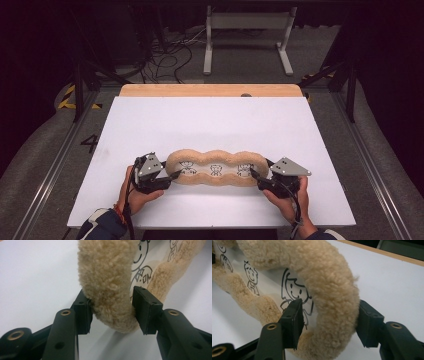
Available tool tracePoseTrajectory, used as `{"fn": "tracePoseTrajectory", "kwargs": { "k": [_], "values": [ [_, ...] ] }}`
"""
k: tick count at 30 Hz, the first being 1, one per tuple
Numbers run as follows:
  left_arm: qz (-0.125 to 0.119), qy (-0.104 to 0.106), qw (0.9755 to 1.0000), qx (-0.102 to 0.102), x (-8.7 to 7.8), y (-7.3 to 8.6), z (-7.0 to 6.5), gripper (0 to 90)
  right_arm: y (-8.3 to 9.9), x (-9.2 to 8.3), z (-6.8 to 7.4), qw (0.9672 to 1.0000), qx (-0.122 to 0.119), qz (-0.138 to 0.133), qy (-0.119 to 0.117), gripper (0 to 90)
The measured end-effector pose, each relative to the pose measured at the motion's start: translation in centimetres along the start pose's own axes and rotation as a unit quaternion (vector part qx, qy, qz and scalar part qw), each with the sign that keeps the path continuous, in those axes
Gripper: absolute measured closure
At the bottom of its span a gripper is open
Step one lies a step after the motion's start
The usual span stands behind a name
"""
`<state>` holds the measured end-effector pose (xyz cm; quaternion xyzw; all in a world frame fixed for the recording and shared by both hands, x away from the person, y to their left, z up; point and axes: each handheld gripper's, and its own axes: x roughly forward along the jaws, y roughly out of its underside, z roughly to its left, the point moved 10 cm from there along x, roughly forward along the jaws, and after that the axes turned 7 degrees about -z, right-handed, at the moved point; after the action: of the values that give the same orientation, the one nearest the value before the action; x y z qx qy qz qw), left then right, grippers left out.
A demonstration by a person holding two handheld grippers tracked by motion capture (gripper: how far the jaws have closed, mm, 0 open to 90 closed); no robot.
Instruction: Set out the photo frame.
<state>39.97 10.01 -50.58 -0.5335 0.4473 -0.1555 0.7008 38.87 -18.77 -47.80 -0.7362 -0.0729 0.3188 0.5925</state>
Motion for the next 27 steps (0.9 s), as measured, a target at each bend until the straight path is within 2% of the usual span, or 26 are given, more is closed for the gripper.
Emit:
{"fn": "tracePoseTrajectory", "kwargs": {
  "k": [2, 5, 8, 9, 14, 21, 27],
  "values": [
    [-0.001, 0.003, 1.0, -0.003, 0.0, 0.0, -0.01, 54.2, -0.02, 0.09, -0.03, 1.0, 0.004, 0.001, 0.001, 49.7],
    [-0.007, 0.01, 0.9999, -0.006, -0.18, -0.13, 0.18, 55.4, -0.05, -0.07, -0.16, 1.0, 0.005, 0.001, 0.0, 53.6],
    [-0.006, 0.009, 0.9999, 0.001, -0.34, -0.19, 0.19, 56.5, 0.06, -0.43, -0.41, 0.9999, 0.013, -0.001, -0.008, 58.1],
    [-0.006, 0.008, 0.9999, -0.003, -0.25, -0.14, 0.15, 56.5, 0.07, -0.48, -0.43, 0.9999, 0.014, -0.001, -0.009, 58.3],
    [0.0, 0.0, 1.0, 0.004, 0.18, -0.11, 0.12, 55.6, 0.15, -0.32, -0.26, 1.0, 0.002, 0.002, -0.003, 56.6],
    [0.001, 0.0, 1.0, 0.005, 0.14, -0.17, 0.12, 55.7, -0.07, -0.39, -0.36, 1.0, 0.0, 0.001, -0.002, 56.1],
    [0.003, -0.003, 1.0, 0.009, 0.2, -0.26, 0.21, 55.5, -0.01, -0.05, -0.16, 1.0, -0.005, 0.004, -0.004, 51.9]
  ]
}}
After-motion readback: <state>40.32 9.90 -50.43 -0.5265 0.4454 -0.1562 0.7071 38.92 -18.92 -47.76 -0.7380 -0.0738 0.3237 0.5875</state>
